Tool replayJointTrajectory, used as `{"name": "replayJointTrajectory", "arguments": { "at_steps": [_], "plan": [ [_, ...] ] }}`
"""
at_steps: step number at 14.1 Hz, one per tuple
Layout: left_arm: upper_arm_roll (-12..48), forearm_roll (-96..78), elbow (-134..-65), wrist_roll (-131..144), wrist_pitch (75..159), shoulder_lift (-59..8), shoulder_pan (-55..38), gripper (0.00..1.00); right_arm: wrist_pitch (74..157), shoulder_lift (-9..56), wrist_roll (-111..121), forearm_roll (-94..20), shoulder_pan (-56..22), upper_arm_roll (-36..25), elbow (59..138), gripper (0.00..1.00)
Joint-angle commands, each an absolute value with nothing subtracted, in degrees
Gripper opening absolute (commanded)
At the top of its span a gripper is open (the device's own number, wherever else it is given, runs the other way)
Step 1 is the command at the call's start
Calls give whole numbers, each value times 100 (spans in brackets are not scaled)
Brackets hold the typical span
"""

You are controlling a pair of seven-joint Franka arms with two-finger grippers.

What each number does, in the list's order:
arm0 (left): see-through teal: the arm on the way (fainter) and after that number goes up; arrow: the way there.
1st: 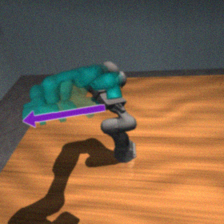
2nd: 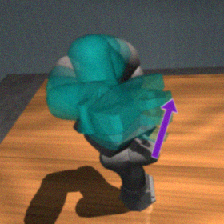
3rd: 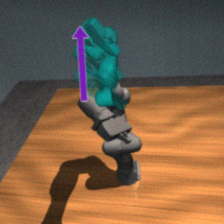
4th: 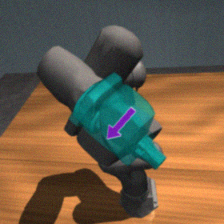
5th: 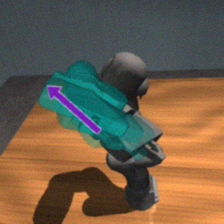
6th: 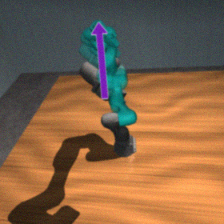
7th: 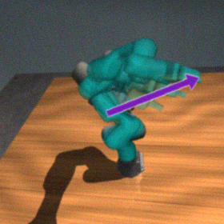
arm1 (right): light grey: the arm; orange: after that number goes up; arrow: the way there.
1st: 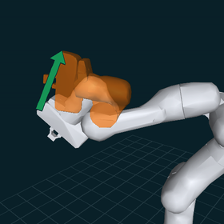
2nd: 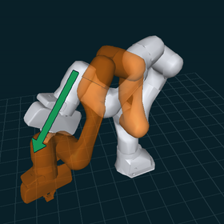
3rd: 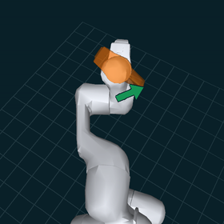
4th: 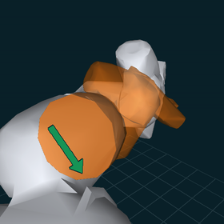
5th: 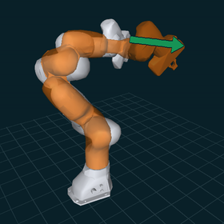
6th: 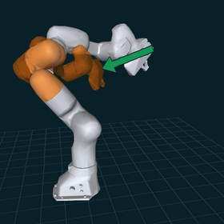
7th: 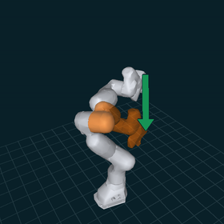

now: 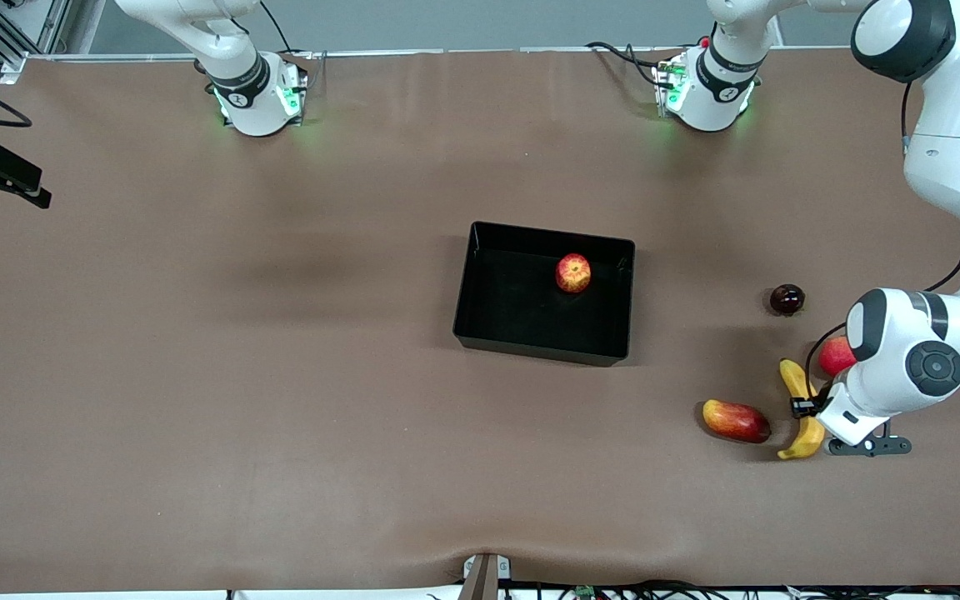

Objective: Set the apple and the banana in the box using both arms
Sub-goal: 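Move the left gripper down to the yellow banana and grasp it, then lift the banana with the left gripper and carry it toward the box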

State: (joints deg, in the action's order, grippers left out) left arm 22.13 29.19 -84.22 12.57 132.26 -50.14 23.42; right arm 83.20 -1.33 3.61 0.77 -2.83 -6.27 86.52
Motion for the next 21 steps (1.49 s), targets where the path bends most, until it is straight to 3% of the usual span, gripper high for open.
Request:
{"name": "replayJointTrajectory", "arguments": {
  "at_steps": [1,10,12,16,21],
  "plan": [
    [2250,2953,-8376,1354,13254,-4835,2399,0,8358,-281,404,-35,-264,-624,8771,100],
    [3567,2217,-8578,1546,11639,-3429,2619,0,8341,-281,404,-35,-281,-624,8771,100],
    [3935,2022,-8648,2106,11086,-3384,2602,0,8341,-281,404,-35,-272,-624,8763,100],
    [4666,2021,-8877,3495,11030,-3463,2305,0,8350,-281,404,-35,-272,-624,8763,100],
    [4632,2171,-8737,5210,11092,-3665,916,0,8341,-272,404,-35,-255,-624,8763,100]
  ]
}}
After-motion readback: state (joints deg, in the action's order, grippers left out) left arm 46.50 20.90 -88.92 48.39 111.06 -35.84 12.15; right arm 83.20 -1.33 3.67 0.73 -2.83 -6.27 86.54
